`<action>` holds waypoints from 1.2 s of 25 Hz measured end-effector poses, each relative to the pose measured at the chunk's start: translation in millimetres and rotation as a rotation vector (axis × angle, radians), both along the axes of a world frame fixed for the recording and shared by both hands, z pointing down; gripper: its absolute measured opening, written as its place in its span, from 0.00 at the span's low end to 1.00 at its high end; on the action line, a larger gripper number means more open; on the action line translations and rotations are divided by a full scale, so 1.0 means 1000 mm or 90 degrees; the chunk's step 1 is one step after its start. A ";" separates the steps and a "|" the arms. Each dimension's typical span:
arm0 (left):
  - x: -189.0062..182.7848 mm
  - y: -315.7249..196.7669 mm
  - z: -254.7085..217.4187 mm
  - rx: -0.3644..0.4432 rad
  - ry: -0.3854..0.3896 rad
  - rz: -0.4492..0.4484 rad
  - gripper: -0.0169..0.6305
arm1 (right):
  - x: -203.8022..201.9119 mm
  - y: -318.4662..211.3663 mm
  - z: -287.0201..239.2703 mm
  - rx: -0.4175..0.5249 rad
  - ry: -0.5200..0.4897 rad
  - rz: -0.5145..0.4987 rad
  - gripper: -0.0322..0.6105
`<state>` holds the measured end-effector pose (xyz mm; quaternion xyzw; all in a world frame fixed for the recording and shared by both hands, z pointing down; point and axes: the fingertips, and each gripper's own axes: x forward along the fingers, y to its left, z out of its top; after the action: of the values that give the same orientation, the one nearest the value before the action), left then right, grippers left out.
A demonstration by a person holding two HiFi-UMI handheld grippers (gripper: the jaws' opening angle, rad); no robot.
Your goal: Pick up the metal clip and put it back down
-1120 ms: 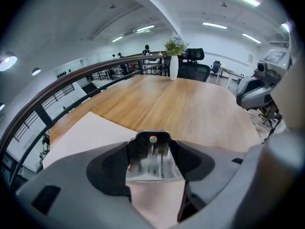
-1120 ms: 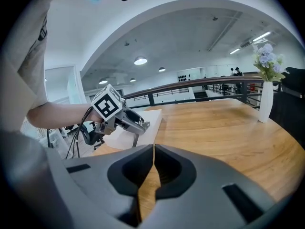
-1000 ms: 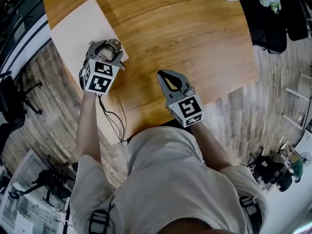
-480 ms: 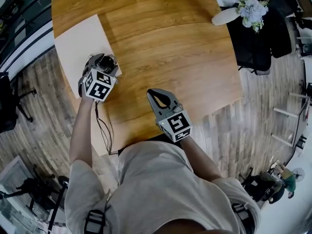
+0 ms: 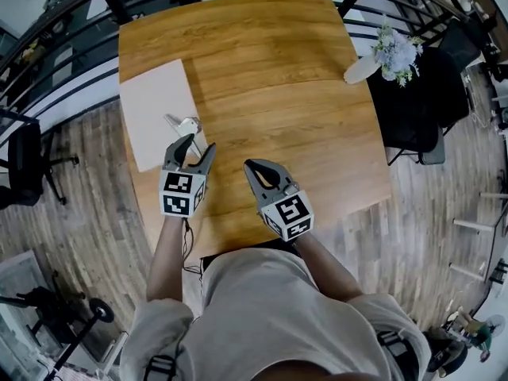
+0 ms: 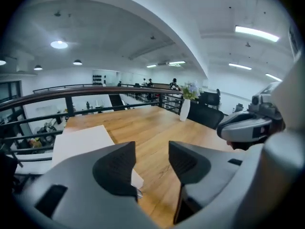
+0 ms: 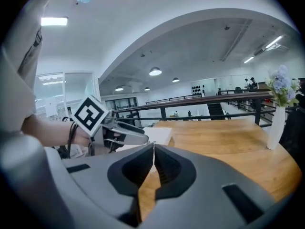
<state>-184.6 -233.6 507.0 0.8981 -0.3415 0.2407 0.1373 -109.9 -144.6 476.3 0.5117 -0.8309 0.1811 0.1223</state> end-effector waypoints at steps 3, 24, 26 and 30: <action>-0.002 0.025 -0.025 0.028 0.020 -0.063 0.25 | -0.001 -0.006 -0.025 0.040 -0.002 0.000 0.09; 0.009 0.086 -0.225 0.299 0.126 -0.279 0.07 | 0.052 0.008 -0.203 0.312 -0.001 -0.011 0.09; 0.008 0.085 -0.227 0.310 0.121 -0.282 0.07 | 0.056 0.012 -0.205 0.321 0.006 -0.008 0.09; 0.012 0.084 -0.222 0.304 0.115 -0.279 0.07 | 0.070 0.014 -0.205 0.332 0.044 0.009 0.09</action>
<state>-172.1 -149.3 284.9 0.8279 -0.5596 0.0381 0.0012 -40.4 -130.2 271.6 0.5378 -0.8411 -0.0559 0.0131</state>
